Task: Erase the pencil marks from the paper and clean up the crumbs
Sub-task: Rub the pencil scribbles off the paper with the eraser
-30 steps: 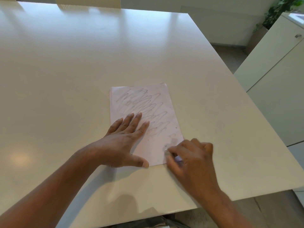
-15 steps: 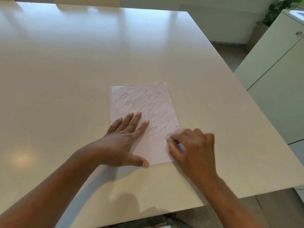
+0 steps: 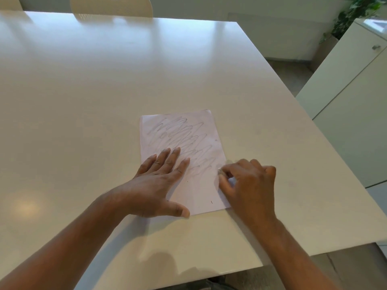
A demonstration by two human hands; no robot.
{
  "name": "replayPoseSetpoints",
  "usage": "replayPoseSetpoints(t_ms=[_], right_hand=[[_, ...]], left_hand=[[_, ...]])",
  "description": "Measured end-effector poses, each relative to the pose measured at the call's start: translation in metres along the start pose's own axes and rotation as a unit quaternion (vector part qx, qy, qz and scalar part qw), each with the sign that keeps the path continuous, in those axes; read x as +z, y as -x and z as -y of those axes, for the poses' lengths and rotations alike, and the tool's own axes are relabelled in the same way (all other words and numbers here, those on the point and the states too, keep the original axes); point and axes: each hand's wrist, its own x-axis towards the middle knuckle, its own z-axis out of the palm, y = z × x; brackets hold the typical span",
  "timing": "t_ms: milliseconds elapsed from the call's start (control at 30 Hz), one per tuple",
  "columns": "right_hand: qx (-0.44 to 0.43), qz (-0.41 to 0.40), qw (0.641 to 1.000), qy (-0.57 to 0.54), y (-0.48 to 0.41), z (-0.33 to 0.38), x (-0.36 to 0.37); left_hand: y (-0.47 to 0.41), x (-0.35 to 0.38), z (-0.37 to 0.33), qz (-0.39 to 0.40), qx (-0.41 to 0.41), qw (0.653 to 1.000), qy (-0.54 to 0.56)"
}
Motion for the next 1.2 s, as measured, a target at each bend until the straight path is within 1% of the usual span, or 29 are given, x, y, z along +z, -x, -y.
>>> replayPoseSetpoints(t_ms=[133, 167, 300, 367, 433, 533, 567, 600, 700, 767, 867, 933, 967, 1100, 1133, 1200], right_hand=[[-0.112, 0.033, 0.993, -0.022, 0.03, 0.035, -0.002], [-0.118, 0.038, 0.992, -0.017, 0.032, 0.036, -0.001], [-0.022, -0.003, 0.999, 0.029, 0.005, 0.008, 0.004], [0.007, -0.004, 1.0, 0.029, -0.003, 0.001, 0.005], [-0.013, 0.001, 1.0, 0.017, 0.002, 0.008, 0.005], [-0.092, 0.028, 0.995, -0.009, 0.02, 0.028, 0.004], [-0.102, 0.028, 0.994, -0.004, 0.02, 0.027, 0.004], [-0.092, 0.023, 0.995, 0.003, 0.016, 0.023, 0.004], [-0.017, -0.002, 1.0, 0.02, -0.005, -0.001, 0.006], [-0.008, 0.0, 1.0, 0.012, -0.008, 0.002, 0.005], [-0.082, 0.036, 0.996, -0.026, 0.018, 0.036, 0.005], [-0.125, 0.054, 0.99, -0.027, 0.031, 0.047, 0.004], [-0.119, 0.049, 0.992, -0.016, 0.027, 0.043, 0.004], [-0.024, 0.004, 0.999, 0.03, -0.005, 0.012, 0.008], [-0.016, 0.007, 1.0, 0.022, -0.007, 0.009, 0.007], [-0.036, 0.014, 0.999, -0.003, 0.001, 0.016, 0.005]], left_hand=[[0.0, 0.0, 0.001, -0.002, -0.001, 1.0, 0.002], [0.0, -0.001, 0.001, -0.001, 0.0, 1.0, 0.001], [0.0, 0.001, 0.0, -0.002, -0.001, 1.0, -0.001], [0.0, 0.002, 0.0, -0.002, 0.001, 1.0, 0.0], [-0.001, 0.001, 0.0, -0.005, -0.001, 1.0, 0.0], [-0.001, 0.001, 0.0, -0.005, -0.005, 1.0, 0.0], [-0.001, 0.0, 0.0, -0.005, -0.005, 1.0, -0.002], [-0.001, 0.0, -0.001, -0.004, -0.005, 1.0, -0.003], [0.0, 0.0, -0.001, -0.003, -0.005, 1.0, -0.001], [0.0, 0.001, -0.001, -0.004, -0.005, 1.0, -0.001], [0.0, 0.0, -0.001, -0.004, -0.004, 1.0, -0.002], [0.0, -0.001, -0.001, -0.003, -0.003, 1.0, 0.003], [0.0, -0.001, -0.001, -0.003, -0.002, 1.0, 0.003], [0.0, 0.0, 0.0, -0.001, -0.002, 1.0, 0.0], [0.0, 0.001, 0.0, -0.001, -0.002, 1.0, 0.0], [0.0, 0.001, 0.0, -0.005, -0.001, 1.0, 0.001]])
